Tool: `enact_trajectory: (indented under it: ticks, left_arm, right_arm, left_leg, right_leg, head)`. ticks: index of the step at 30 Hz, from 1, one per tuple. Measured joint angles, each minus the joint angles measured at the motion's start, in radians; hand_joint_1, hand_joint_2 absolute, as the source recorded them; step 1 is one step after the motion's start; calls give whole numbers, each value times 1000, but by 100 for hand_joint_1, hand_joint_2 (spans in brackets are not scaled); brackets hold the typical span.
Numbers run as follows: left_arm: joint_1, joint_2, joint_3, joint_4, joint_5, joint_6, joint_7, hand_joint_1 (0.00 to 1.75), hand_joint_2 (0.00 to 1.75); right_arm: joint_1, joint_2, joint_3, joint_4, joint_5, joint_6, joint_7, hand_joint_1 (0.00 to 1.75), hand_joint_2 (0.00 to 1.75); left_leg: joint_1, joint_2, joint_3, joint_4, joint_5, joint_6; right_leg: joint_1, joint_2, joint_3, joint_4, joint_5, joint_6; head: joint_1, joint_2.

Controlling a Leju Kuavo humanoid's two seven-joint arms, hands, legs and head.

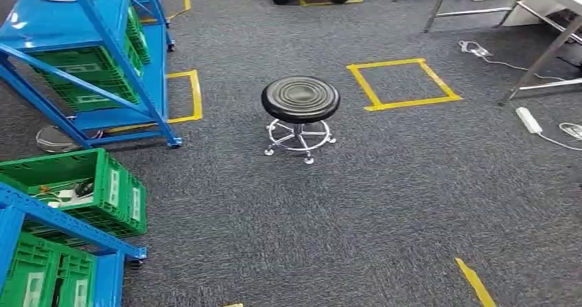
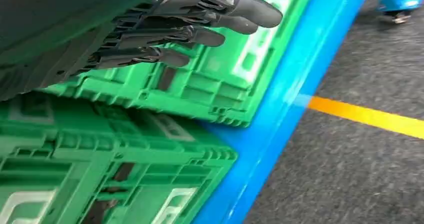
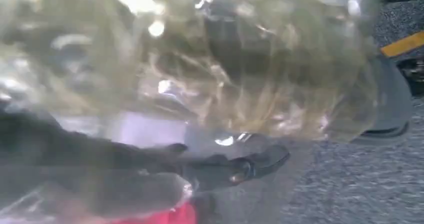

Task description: Take the parts from the cabinet and place them on the table.

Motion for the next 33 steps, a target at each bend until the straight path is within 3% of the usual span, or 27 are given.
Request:
enact_trajectory:
  ticks: [1,2,3,4,7,8,9,10,12,13,14,15,17,18,19,22,23,24,25,26,27,28,29,30,31,32,33]
  left_arm:
    - [-1,0,-1,0,0,0,2,0,0]
    - [-2,0,-1,0,1,0,4,0,0]
    - [-4,0,-3,0,3,0,6,0,0]
    - [-11,1,-6,0,6,0,8,0,0]
    - [-6,1,-11,0,8,0,12,0,0]
    - [-6,2,-15,0,9,0,12,0,0]
    - [-6,2,-18,0,9,0,12,0,0]
    - [-10,2,-19,0,11,0,13,0,0]
    - [-15,1,-22,0,13,0,13,0,0]
    - [-15,0,-23,0,15,0,13,0,0]
    - [-13,0,-24,0,17,0,13,0,0]
    - [-10,0,-24,0,17,0,13,0,0]
    - [-10,2,-24,0,17,0,13,0,0]
    - [-11,2,-24,0,17,0,13,0,0]
    - [-17,2,-24,0,17,0,14,0,0]
    - [-12,2,-25,1,19,-1,14,0,0]
    - [-11,3,-25,1,20,-1,14,0,0]
    - [-11,4,-25,1,21,-1,13,0,0]
    - [-14,5,-26,1,21,-1,13,0,0]
    - [-18,5,-26,1,21,-2,13,0,0]
    - [-19,3,-26,1,21,-2,13,0,0]
    - [-19,2,-26,1,21,-4,13,0,0]
    - [-18,2,-26,1,23,-4,13,0,0]
    - [-18,2,-26,1,23,-4,13,0,0]
    - [-18,2,-26,1,24,-5,13,0,0]
    - [-19,2,-26,1,26,-5,13,0,0]
    - [-19,1,-26,1,25,-5,13,0,0]
  right_arm:
    - [0,0,0,1,0,2,0,0,0]
    - [0,0,0,2,0,3,0,0,0]
    - [0,0,2,5,2,3,0,0,0]
    - [0,1,3,6,4,5,-10,0,0]
    - [-5,2,3,10,21,5,-15,0,0]
    - [-6,2,3,10,24,5,-14,0,0]
    - [-5,2,3,11,24,5,-14,0,0]
    - [-3,3,3,11,24,5,-14,0,0]
    - [0,3,3,13,24,5,-15,0,0]
    - [-1,3,3,14,24,5,-15,0,0]
    - [-1,4,3,15,24,5,-15,0,0]
    - [-1,5,3,16,24,5,-15,0,0]
    - [-3,6,3,17,24,5,-15,0,0]
    - [-3,7,3,17,25,5,-15,0,0]
    - [-1,8,3,18,26,5,-15,0,0]
    - [-9,8,3,19,35,5,-14,0,0]
    - [-10,8,3,20,43,5,-14,0,0]
    - [-10,9,3,20,48,4,-15,0,0]
    - [-9,9,3,20,49,3,-14,0,0]
    - [-6,10,3,21,50,2,-16,0,0]
    - [-5,10,3,21,52,1,-16,0,0]
    - [-5,10,3,22,53,-1,-16,0,0]
    - [-4,10,3,22,56,-2,-16,0,0]
    - [-3,10,4,23,57,-3,-15,0,0]
    - [-2,10,4,23,58,-4,-15,0,0]
    - [-2,10,5,23,59,-5,-15,0,0]
    - [-2,10,5,23,59,-7,-15,0,0]
  left_leg:
    - [0,-14,5,0,-2,-2]
    - [1,-27,8,0,-3,-5]
    - [1,-39,6,0,-5,-9]
    - [-2,-56,0,8,-7,-13]
    - [7,-91,-15,2,6,-36]
    - [9,-81,-14,10,-4,-38]
    - [2,-10,-25,33,-24,-41]
    - [2,31,-54,92,-62,-47]
    - [5,51,-135,258,-137,-55]
    - [7,52,-163,313,-150,-57]
    - [7,53,-163,314,-136,-58]
    - [7,55,-145,278,-103,-58]
    - [6,79,-54,108,-11,-53]
    - [2,130,-13,32,9,-47]
    - [-10,142,-2,7,-3,-41]
    - [-12,110,-9,9,-5,-26]
    - [-5,97,-3,0,2,-16]
    - [-3,88,-1,-2,5,-11]
    - [-2,78,-3,-2,6,-7]
    - [-2,64,-4,-2,6,-5]
    - [-3,51,-6,-2,5,-3]
    - [-4,37,-5,-2,5,-3]
    - [-4,23,-4,-2,5,-3]
    - [-4,9,-2,-2,4,-3]
    - [-4,-7,2,-2,4,-4]
    - [-4,-21,6,-2,2,-6]
    - [-3,-33,9,-2,0,-8]
  right_leg:
    - [0,8,32,-85,56,-2]
    - [-2,36,68,-176,107,-4]
    - [-6,94,87,-221,110,-6]
    - [-10,97,98,-251,104,-6]
    - [-1,63,104,-244,106,-16]
    - [-8,48,108,-257,112,-27]
    - [-6,35,112,-260,113,-29]
    - [-4,19,112,-260,111,-36]
    - [0,-17,112,-260,107,-41]
    - [1,-33,112,-260,106,-42]
    - [2,-47,114,-260,104,-41]
    - [2,-60,116,-260,102,-41]
    - [2,-86,127,-260,95,-36]
    - [4,-96,132,-260,91,-32]
    - [11,-107,124,-255,82,-22]
    - [9,-141,148,-261,78,-10]
    - [8,-150,149,-260,72,-2]
    - [4,-100,140,-242,54,3]
    - [2,-47,116,-190,21,4]
    - [0,-19,74,-104,-19,6]
    - [0,-7,25,-12,-54,6]
    - [1,-3,-15,55,-70,6]
    - [1,-2,-32,71,-56,5]
    - [1,-2,-26,40,-21,3]
    - [1,2,1,-33,33,1]
    - [0,18,39,-127,88,-2]
    - [-1,45,72,-206,125,-5]
  head:
    - [0,0]
    - [1,0]
    - [0,0]
    - [0,0]
    - [-2,0]
    - [-1,0]
    - [-3,0]
    - [-10,0]
    - [-10,0]
    - [-10,0]
    - [-10,0]
    - [-10,0]
    - [-10,0]
    - [-11,0]
    - [-13,0]
    - [-9,0]
    - [-11,0]
    - [-6,0]
    - [-2,0]
    - [0,0]
    - [-1,0]
    - [0,0]
    - [-1,0]
    - [-1,0]
    - [-1,0]
    - [-1,0]
    - [0,0]
